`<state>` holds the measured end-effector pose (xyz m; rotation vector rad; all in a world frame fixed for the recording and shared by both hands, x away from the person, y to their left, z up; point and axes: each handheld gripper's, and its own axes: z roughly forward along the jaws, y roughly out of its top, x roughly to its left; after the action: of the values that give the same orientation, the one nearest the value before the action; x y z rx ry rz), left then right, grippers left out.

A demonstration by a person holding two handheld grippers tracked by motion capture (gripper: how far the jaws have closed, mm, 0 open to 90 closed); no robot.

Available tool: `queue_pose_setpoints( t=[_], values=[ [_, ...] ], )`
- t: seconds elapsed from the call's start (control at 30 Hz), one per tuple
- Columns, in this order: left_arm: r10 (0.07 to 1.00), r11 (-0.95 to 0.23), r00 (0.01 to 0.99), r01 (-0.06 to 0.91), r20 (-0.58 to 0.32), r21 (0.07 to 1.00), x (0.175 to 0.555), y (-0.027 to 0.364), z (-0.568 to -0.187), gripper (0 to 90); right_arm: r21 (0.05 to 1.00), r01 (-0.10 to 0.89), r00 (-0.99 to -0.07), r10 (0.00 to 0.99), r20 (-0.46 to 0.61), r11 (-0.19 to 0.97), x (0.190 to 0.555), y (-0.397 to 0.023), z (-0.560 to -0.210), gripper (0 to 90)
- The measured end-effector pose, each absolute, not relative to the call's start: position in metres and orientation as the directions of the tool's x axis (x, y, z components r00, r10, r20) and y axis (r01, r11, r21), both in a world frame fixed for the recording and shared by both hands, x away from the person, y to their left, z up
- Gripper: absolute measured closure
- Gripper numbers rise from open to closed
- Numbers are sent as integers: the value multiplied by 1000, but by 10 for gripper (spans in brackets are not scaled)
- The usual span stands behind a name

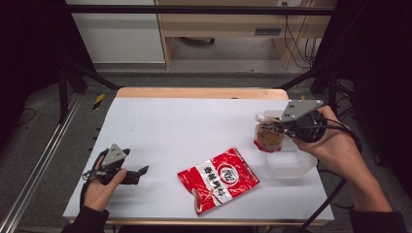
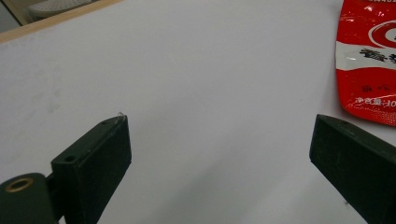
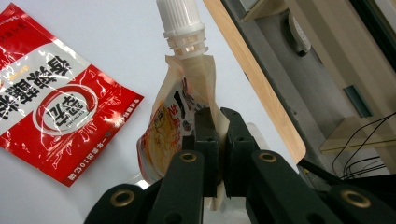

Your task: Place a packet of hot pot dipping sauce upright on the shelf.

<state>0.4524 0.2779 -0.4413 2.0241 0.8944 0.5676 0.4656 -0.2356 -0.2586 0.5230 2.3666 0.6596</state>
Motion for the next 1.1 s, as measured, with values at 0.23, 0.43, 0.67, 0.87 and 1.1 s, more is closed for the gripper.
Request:
queue_pose_setpoints(
  t=[0.23,0.43,0.67,0.87,1.1],
  values=[
    [762,-401,644,387,67,830,452,278,-442,56,561,227,-719,526,-455,796,481,-248,-262,867],
    [758,-408,648,386,71,828,452,277,-442,56,574,241,-702,549,-454,783,494,-260,-265,868],
    [757,-409,649,387,70,827,452,277,-442,56,570,263,-702,560,-440,778,509,-269,-272,868],
    [752,-414,656,385,72,825,452,274,-443,56,563,268,-696,561,-448,782,521,-273,-278,867],
    [752,-418,654,384,76,823,452,275,-443,56,558,281,-693,567,-445,781,534,-277,-285,866]
  ],
)
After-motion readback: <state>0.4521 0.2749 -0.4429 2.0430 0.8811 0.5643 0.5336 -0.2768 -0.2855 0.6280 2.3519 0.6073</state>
